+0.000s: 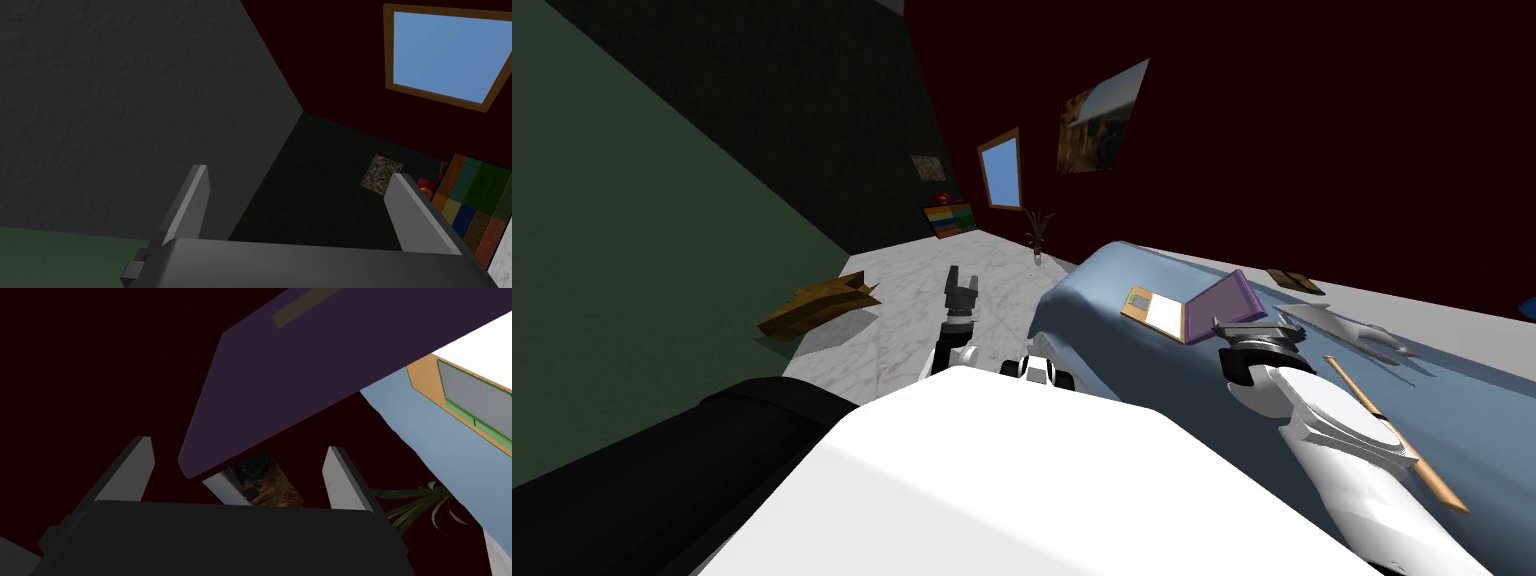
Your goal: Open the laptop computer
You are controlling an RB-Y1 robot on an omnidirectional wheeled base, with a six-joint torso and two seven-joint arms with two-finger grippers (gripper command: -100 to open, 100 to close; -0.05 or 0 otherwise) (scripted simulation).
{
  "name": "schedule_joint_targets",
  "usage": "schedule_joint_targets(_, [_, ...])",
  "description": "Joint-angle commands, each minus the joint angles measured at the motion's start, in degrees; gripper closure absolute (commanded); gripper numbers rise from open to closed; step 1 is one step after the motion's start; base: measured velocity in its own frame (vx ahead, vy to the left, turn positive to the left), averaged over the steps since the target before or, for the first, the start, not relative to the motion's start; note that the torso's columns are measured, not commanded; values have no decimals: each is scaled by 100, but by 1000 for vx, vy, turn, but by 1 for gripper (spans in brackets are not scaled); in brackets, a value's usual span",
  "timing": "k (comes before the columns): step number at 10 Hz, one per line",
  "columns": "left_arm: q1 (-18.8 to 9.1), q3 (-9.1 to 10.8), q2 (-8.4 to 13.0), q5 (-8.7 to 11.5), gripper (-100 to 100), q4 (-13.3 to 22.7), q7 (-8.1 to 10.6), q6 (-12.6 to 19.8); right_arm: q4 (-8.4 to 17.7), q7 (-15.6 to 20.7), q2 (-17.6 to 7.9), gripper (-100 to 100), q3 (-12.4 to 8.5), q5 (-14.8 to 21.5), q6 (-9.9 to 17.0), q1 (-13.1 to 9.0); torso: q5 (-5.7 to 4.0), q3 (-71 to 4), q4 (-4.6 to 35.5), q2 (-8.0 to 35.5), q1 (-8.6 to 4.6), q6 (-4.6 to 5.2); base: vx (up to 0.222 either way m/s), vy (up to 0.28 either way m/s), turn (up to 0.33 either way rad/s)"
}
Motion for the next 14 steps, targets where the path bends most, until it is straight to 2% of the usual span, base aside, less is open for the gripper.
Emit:
schedule_joint_targets(1, [0, 0, 0, 0, 0, 0, 0, 0, 13, 9, -1, -100, -5, 13, -2, -8, 0, 2, 1, 3, -1, 1, 0, 0, 0])
schedule_joint_targets(2, [0, 0, 0, 0, 0, 0, 0, 0, 11, 8, -1, 100, -5, 11, -2, -7, 1, 1, 1, 2, 2, 0, 4, -7, -15])
schedule_joint_targets(3, [0, 0, 0, 0, 0, 0, 0, 0, -50, 187, -31, 100, 28, 218, 92, 95, -14, -2, -11, -7, 4, -9, 46, 23, 5])
schedule_joint_targets(8, [1, 0, 0, 0, 0, 0, 0, 0, -190, 633, -60, 100, 163, 731, 303, 378, -31, -31, -33, -54, -15, -31, 75, 70, 19])
schedule_joint_targets(11, [0, -1, -1, 0, 0, 0, 0, 0, -275, 901, -77, 100, 244, 1039, 429, 548, -33, -16, -26, -32, -20, -11, 74, 78, 33])
schedule_joint_targets(12, [0, 0, 0, 0, 0, 0, 0, 0, -276, 826, -74, 100, 203, 1001, 404, 492, -29, -12, -20, -25, -28, 0, 34, 36, 20])
schedule_joint_targets(13, [0, 0, 0, 0, 0, 0, 0, 0, -332, 1056, 48, 100, 334, 1302, 598, 599, -17, -2, -7, -4, -35, 10, 47, 18, 79])
schedule_joint_targets(14, [0, 0, 0, 0, 0, 0, 0, 0, -332, 1056, 48, 100, 334, 1322, 598, 599, -20, 1, -8, -4, -31, 10, 45, 12, 40])
